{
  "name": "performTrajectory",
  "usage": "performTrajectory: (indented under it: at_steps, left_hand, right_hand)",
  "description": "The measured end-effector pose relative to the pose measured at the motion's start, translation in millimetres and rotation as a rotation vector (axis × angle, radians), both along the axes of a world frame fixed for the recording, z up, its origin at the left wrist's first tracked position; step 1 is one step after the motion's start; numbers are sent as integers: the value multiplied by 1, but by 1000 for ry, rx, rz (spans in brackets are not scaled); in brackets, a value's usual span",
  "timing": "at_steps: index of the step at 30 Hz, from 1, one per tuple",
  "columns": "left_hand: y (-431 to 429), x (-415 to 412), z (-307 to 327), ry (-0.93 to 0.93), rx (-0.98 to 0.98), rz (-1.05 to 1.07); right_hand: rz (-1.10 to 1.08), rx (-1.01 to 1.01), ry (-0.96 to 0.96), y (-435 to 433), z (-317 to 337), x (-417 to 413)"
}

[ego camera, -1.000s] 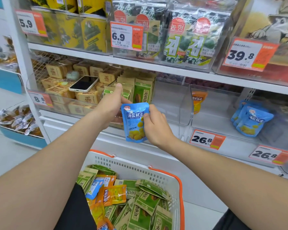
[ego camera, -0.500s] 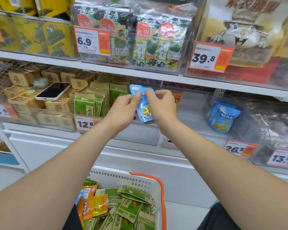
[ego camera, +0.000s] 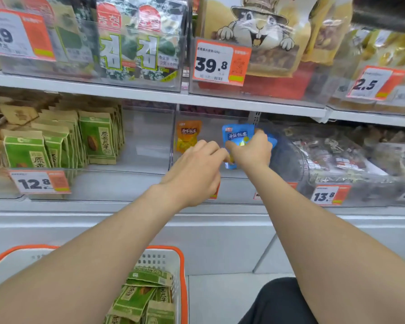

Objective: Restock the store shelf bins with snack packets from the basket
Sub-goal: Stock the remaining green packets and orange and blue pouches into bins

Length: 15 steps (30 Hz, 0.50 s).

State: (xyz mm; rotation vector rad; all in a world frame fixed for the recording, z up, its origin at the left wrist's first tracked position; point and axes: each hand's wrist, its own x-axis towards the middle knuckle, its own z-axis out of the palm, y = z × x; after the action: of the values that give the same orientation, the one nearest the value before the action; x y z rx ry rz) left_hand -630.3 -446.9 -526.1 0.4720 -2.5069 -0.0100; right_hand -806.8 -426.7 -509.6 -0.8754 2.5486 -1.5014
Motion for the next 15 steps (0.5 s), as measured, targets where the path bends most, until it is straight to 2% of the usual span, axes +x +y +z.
performTrajectory:
  at_steps: [4, 6, 9, 11, 15]
  left_hand:
    - [-1, -22, -14, -167, 103, -2]
    - [-2, -28, -22, -254, 187, 10]
    - [-5, -36, -29, -335, 103, 83]
    - [-3, -41, -30, -349, 36, 126]
    - [2, -47, -28, -379, -47, 156]
  right_hand:
    - [-65, 127, 26, 5, -8, -36]
    - [-89, 165, -23, 7, -14, -52]
    - [-52, 177, -157, 7, -17, -67]
    - [-52, 206, -172, 7, -16, -74]
    - [-104, 337, 31, 11, -14, -72]
